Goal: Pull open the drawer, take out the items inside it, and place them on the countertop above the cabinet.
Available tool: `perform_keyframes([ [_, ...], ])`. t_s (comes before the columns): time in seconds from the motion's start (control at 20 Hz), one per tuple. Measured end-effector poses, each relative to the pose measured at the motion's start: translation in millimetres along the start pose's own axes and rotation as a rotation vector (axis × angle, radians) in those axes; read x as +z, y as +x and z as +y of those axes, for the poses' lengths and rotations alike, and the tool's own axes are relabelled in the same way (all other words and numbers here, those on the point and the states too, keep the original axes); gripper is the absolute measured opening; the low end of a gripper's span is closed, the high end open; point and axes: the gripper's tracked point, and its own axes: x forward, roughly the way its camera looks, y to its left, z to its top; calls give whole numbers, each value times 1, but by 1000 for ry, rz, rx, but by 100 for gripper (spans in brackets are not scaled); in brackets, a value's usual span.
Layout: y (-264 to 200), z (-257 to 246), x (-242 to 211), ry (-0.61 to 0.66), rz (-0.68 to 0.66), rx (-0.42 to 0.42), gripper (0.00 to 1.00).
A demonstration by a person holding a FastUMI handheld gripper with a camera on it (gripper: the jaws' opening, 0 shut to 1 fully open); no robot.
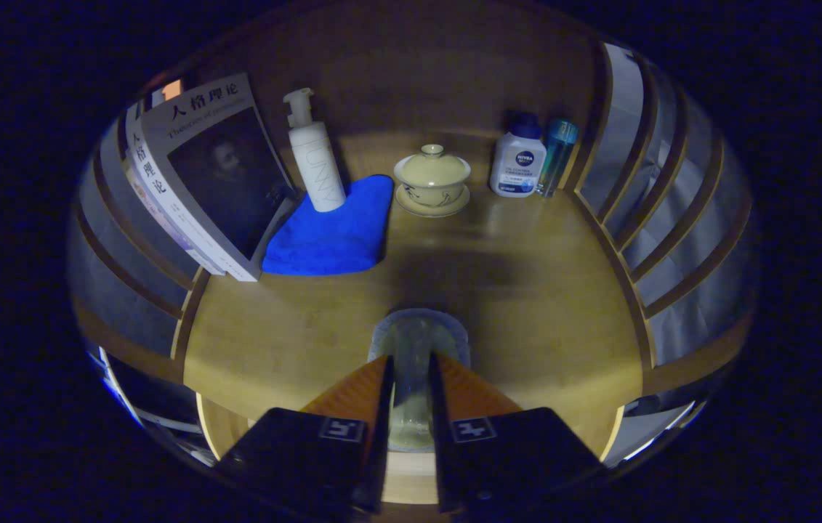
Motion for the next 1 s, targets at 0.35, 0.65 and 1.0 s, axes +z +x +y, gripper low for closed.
perform_keyframes([
  [0.35,-16,-6,-9,-46,-111,-47,51],
  [0.65,-76,1,-27,-58,-306,5,51],
  [1.0,-158,-7,-108,-133,-588,-23,100],
])
